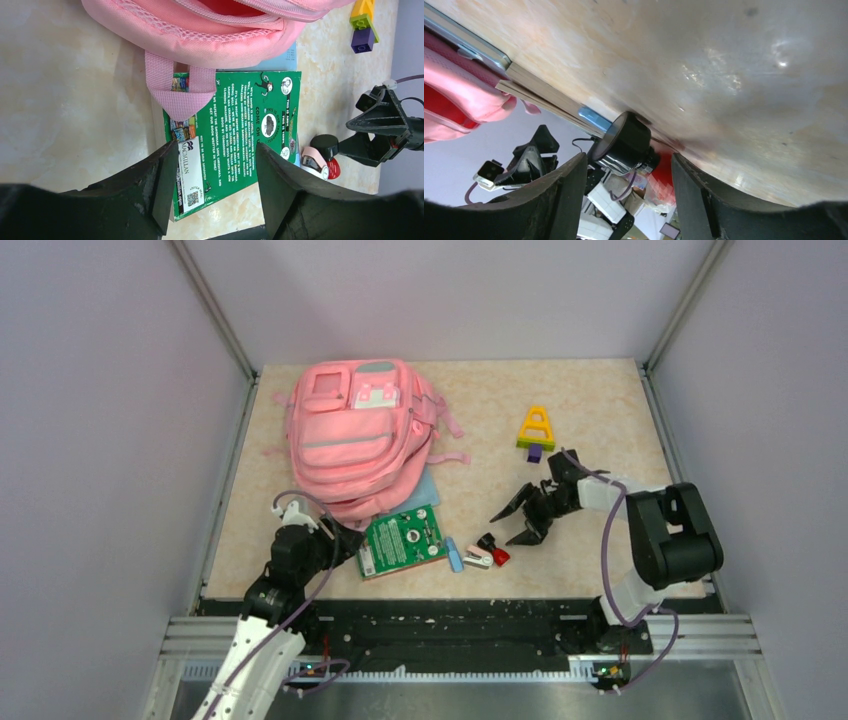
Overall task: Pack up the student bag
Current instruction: Adjust the personal item at the center of the board, then pick up the book from the center of the board.
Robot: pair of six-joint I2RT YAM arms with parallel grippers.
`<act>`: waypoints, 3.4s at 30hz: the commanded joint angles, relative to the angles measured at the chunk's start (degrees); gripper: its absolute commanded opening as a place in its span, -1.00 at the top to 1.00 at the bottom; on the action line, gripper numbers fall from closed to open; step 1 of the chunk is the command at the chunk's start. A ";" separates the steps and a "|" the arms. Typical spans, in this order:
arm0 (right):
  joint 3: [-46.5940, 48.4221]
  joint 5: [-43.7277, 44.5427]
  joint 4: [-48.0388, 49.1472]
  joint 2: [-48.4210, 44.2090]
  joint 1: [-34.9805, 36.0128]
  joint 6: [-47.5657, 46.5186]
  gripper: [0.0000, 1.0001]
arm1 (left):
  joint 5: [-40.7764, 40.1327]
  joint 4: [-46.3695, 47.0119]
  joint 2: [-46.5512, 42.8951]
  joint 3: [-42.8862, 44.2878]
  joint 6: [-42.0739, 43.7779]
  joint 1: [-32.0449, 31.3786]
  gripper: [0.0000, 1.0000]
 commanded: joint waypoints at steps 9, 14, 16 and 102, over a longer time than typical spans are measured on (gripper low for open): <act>11.16 11.03 -9.40 -3.50 -1.09 -12.14 -0.26 | -1.27 0.77 -0.90 2.38 1.15 -0.12 -0.34; 12.80 19.40 -5.93 -11.55 1.00 -21.60 -0.32 | -2.16 0.56 -0.59 2.39 1.08 -0.13 -0.54; 14.51 26.79 -3.47 -14.04 5.94 -25.97 -0.34 | -3.06 0.19 -0.29 2.43 0.70 -0.13 -0.59; 15.24 8.07 2.66 -28.27 4.61 -31.27 1.00 | -32.33 27.47 47.08 27.48 49.03 -22.29 -0.69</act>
